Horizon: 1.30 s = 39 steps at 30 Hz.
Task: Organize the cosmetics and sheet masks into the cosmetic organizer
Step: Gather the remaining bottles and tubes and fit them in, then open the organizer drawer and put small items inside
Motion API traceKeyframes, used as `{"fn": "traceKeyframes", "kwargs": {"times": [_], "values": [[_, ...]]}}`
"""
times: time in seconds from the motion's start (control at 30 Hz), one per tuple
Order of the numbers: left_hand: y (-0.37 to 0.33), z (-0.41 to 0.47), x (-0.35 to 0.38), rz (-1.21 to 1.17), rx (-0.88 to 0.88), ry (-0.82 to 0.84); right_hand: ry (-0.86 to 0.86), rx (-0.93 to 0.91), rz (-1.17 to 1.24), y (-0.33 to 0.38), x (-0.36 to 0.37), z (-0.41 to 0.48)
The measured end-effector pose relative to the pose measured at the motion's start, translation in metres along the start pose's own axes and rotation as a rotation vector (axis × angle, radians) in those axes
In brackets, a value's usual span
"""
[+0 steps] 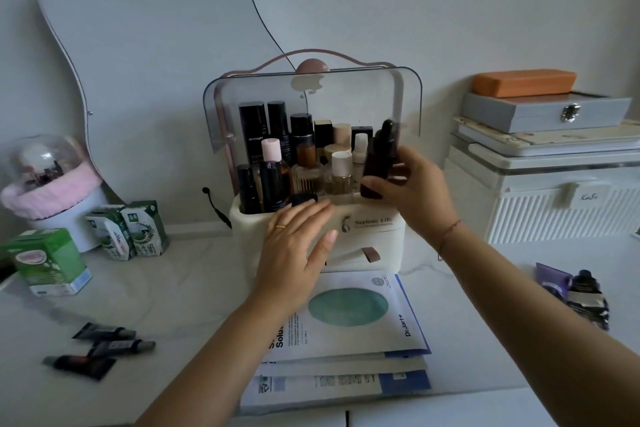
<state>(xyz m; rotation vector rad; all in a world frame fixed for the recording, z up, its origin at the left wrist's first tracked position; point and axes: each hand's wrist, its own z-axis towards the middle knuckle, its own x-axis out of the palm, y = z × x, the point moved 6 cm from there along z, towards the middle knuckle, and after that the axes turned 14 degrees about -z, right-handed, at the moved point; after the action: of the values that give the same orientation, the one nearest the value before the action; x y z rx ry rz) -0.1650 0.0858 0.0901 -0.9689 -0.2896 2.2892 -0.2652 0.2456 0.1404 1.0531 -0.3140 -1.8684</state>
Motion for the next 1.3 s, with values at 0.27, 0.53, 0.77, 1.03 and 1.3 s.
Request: {"fn": "traceKeyframes", "kwargs": {"times": [0.27,0.53,0.77,1.03,1.3], "values": [[0.001,0.000,0.000,0.005,0.029,-0.008,0.155,0.096,-0.039,-0.028,0.019,0.008],[0.001,0.000,0.001,0.004,0.022,-0.007,0.149,0.149,0.018,-0.032,0.019,0.008],[-0.007,-0.004,-0.011,-0.088,-0.007,-0.016,-0.167,0.156,-0.067,-0.015,-0.002,-0.033],[0.051,-0.099,-0.045,-0.397,-0.573,-0.458,0.344,0.323,0.276,0.030,0.069,-0.106],[0.077,-0.113,-0.025,-0.382,-0.825,-0.161,0.633,0.631,0.488,0.039,0.127,-0.109]]}}
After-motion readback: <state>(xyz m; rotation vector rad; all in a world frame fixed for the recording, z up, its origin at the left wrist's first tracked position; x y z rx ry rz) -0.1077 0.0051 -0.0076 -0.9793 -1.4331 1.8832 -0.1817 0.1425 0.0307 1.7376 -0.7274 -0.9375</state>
